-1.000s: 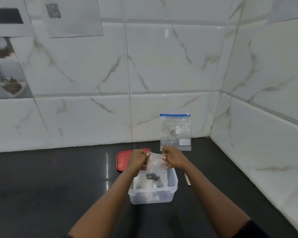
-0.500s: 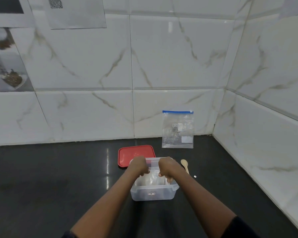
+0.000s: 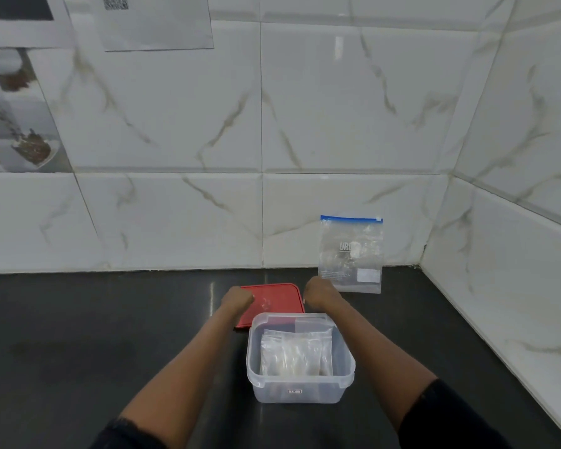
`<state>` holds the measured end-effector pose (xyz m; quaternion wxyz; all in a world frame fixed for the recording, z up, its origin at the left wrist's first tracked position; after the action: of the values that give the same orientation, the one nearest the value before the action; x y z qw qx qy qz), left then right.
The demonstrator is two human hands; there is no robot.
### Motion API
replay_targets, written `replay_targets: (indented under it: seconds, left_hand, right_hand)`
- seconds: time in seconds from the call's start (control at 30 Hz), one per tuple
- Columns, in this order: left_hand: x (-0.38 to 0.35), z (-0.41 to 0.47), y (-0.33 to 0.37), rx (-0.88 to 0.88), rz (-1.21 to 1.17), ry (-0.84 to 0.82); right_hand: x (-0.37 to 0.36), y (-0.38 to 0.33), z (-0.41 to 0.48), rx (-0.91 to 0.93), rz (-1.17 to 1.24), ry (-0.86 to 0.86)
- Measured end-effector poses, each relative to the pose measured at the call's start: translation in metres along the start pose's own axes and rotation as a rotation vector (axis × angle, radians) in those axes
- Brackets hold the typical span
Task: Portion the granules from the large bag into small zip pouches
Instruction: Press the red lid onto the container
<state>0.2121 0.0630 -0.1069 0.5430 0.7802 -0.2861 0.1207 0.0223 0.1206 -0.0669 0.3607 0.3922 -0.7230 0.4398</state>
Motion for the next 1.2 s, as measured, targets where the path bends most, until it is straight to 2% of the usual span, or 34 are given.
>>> replay_targets:
  seconds: [0.13, 0.27, 0.37, 0.47, 0.57, 0.67, 0.73, 0.8, 0.87, 0.93, 1.07, 1.2]
  left_hand:
    - [0.003, 0.024, -0.027, 0.073, -0.107, 0.046]
    - [0.002, 0.035, -0.034, 0.113, -0.048, 0.054]
    - [-0.001, 0.044, -0.037, 0.141, -0.085, 0.064]
    - [-0.012, 0.064, -0.048, 0.198, -0.172, 0.041]
    - [-0.021, 0.096, -0.064, 0.182, -0.377, 0.066]
    - [-0.013, 0.093, -0.061, 0.181, -0.589, 0.189]
    - [-0.007, 0.085, -0.049, 0.115, -0.74, 0.221]
    - [0.0, 0.033, -0.014, 0.031, -0.949, 0.177]
    - [0.001, 0.01, -0.001, -0.003, -1.132, 0.103]
    - [0.0, 0.001, 0.003, -0.03, -1.16, 0.026]
    - [-0.006, -0.022, 0.007, -0.067, -1.095, -0.126]
    - [-0.01, -0.048, 0.004, -0.101, -0.913, -0.239]
  right_hand:
    - [-0.009, -0.01, 0.017, -0.028, -0.049, -0.134]
    - [-0.031, -0.013, 0.038, -0.053, -0.076, -0.319]
    - [-0.042, -0.014, 0.047, -0.064, -0.109, -0.346]
    - [-0.041, -0.017, 0.055, -0.068, -0.031, -0.276]
    - [-0.033, -0.009, 0.06, -0.126, 0.152, -0.1]
    - [-0.021, 0.005, 0.051, -0.22, 0.514, 0.054]
    - [-0.008, 0.015, 0.044, -0.25, 0.769, 0.177]
    - [0.002, 0.029, 0.037, -0.257, 1.064, 0.268]
    - [0.009, 0.039, 0.026, -0.234, 1.427, 0.269]
    - [0.019, 0.046, 0.01, -0.183, 1.606, 0.228]
    - [0.029, 0.059, -0.016, -0.137, 1.479, 0.254]
    - [0.013, 0.072, -0.034, -0.118, 1.301, 0.317]
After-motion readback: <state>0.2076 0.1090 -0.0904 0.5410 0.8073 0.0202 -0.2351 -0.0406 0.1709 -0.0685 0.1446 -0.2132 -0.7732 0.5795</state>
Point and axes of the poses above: each hand's wrist, its own z-axis towards the middle knuckle, its own x-axis out of the back of the hand, y = z × x, the point moved 6 cm from there along z, towards the middle knuckle, and after that the axes turned 8 degrees about -y, right-handed, at the moved point
